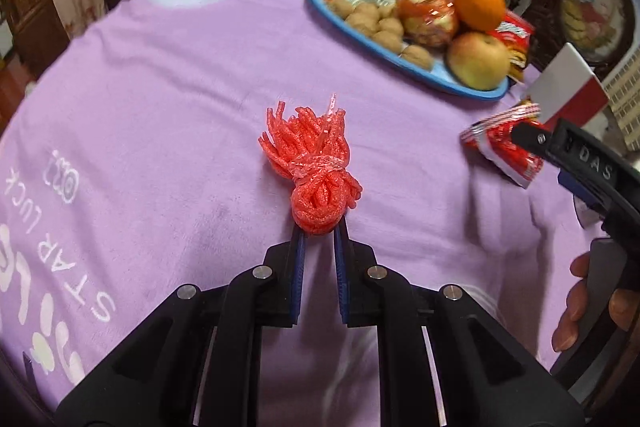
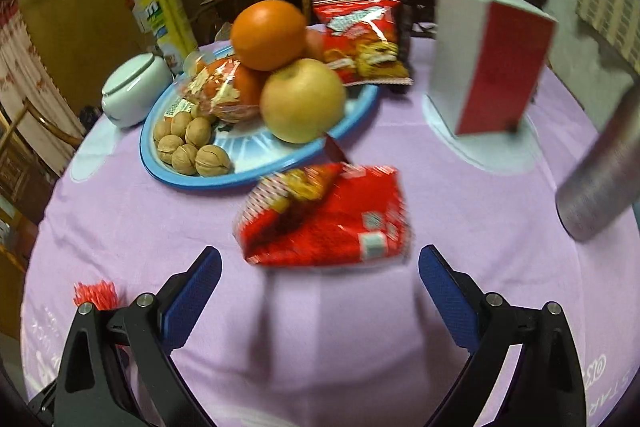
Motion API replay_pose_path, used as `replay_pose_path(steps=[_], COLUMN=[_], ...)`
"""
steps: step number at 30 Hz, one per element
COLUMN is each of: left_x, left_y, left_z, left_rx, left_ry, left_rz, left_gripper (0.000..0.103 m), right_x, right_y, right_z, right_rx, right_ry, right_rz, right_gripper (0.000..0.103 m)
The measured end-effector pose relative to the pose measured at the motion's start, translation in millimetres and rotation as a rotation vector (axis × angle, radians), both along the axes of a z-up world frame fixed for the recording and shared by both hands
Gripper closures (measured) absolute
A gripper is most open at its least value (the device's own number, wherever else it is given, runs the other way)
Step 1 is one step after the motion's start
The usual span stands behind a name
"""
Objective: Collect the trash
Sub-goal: 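Grasp the red tassel bundle with the left tool while the right tool grasps the red chip bag, then carry the red tassels and chip bag in both tools over the red wastebasket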
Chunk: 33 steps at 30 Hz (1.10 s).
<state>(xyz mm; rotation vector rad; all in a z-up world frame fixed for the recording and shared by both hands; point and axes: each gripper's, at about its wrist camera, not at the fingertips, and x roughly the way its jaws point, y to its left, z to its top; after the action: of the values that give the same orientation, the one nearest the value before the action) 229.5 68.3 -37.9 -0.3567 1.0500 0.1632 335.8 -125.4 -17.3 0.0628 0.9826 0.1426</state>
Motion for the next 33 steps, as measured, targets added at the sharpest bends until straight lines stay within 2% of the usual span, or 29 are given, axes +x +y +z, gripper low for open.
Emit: replay_pose_path(steps=[3, 5, 7, 9, 11, 16, 19, 23, 27, 33], left_x=[0.0, -0.1, -0.7, -0.7, -1.5, -3.5, -6.2, -12.6, -20.6, -45.8], left_y=[4.5, 6.0, 5.0, 5.5, 5.7, 2.4, -4.7, -18.5, -34.9, -73.5], left_z=[-3.0, -4.3, -2.7, -2.0, -0.8, 0.4, 3.1, 9.3, 18.1, 36.2], left_rx=[0.0, -0.02, -0.009, -0.01, -0.015, -0.034, -0.032, -0.022, -0.017, -0.001], left_ry=[0.004, 0.011, 0.006, 0.003, 0.0, 0.0, -0.005, -0.02, -0.046, -0.104], left_rz=[0.008, 0.006, 0.001, -0.002, -0.009, -0.03, -0.052, -0.103, -0.154, -0.267], left_gripper=[0.088, 0.088, 0.088, 0.088, 0.088, 0.088, 0.088, 0.088, 0.088, 0.088], right_x=[10.5, 17.3, 21.7, 23.3, 21.7, -7.0, -33.1, -77.5, -138.2, -229.1], right_y=[17.0, 20.6, 17.6, 15.7, 14.2, -0.6, -19.7, -50.7, -94.9, -135.5], right_z=[-5.3, -9.7, -13.4, -16.2, -19.9, -6.6, 3.2, 18.2, 33.9, 46.4], right_rx=[-0.061, -0.088, -0.054, -0.026, 0.006, 0.071, 0.096, 0.071, 0.022, 0.043], right_ry=[0.001, -0.004, -0.005, 0.006, 0.034, 0.004, 0.007, -0.023, -0.08, -0.119], right_rz=[-0.009, -0.046, -0.08, -0.1, -0.101, -0.131, -0.132, -0.136, -0.186, -0.236], right_gripper=[0.007, 0.016, 0.019, 0.037, 0.068, 0.083, 0.084, 0.085, 0.085, 0.085])
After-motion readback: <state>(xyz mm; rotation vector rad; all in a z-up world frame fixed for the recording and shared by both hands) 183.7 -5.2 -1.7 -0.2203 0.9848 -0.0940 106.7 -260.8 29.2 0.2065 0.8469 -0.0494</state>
